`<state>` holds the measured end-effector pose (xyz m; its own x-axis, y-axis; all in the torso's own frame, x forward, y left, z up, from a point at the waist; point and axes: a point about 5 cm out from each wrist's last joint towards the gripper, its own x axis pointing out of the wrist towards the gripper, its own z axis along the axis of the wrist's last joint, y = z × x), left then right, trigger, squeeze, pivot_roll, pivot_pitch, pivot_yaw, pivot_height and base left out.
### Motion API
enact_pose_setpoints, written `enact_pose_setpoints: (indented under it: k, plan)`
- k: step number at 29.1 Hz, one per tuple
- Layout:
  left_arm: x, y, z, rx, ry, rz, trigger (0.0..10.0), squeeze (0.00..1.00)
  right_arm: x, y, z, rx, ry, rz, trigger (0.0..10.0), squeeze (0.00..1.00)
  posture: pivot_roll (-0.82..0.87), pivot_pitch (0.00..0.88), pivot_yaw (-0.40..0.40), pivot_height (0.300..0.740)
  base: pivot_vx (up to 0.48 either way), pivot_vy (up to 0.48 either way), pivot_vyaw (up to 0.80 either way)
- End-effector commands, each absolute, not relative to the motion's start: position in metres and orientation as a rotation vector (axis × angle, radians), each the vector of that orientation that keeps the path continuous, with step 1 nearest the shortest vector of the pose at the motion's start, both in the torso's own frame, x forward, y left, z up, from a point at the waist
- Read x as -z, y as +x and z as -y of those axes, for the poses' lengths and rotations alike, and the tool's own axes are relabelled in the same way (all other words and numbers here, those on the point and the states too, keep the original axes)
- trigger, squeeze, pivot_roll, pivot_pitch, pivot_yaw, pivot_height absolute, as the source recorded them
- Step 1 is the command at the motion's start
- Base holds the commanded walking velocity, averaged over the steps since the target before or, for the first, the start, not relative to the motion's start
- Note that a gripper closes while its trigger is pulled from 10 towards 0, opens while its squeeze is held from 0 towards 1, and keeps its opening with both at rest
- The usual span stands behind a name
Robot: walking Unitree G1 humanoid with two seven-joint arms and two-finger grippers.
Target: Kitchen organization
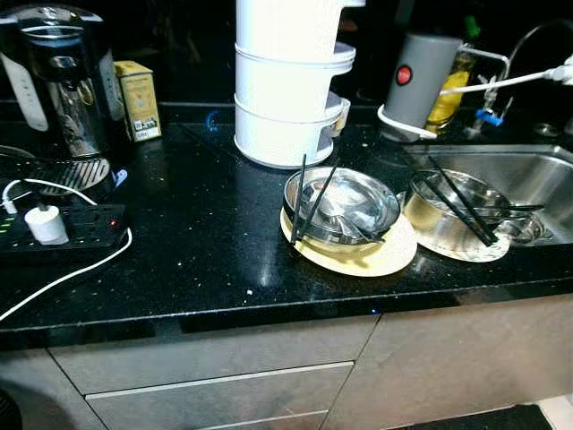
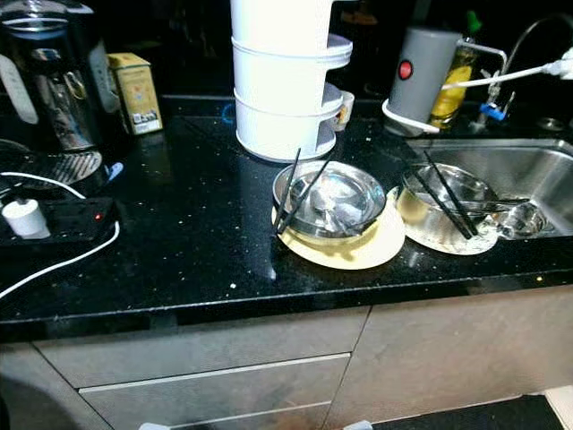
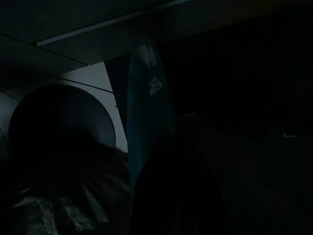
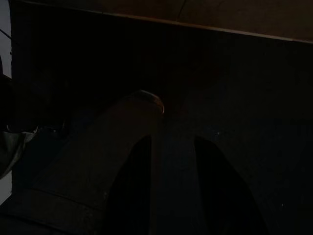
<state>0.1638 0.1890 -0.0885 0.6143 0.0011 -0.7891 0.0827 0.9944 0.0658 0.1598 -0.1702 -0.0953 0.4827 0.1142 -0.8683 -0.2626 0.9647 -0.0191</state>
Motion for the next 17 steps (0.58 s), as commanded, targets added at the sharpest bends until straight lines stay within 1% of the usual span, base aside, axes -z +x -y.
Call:
enact_pose_setpoints:
  k: [1,17]
  plan:
    - [0.0907,0.1594,-0.1875,0.056,0.103,-0.925,10.0,0.0,0.1018,0.145,0.1645,-0.248,-0.136,-1.102,10.0,0.0,-0.03,0.098,-0.067,0.74,0.0,0.0,0.0]
    - [0.0852,0.1689,-0.1899,0.026,0.138,-0.872,10.0,0.0,0.1002,0.1495,0.1619,-0.249,-0.123,-1.085,10.0,0.0,-0.03,0.104,-0.059,0.74,0.0,0.0,0.0]
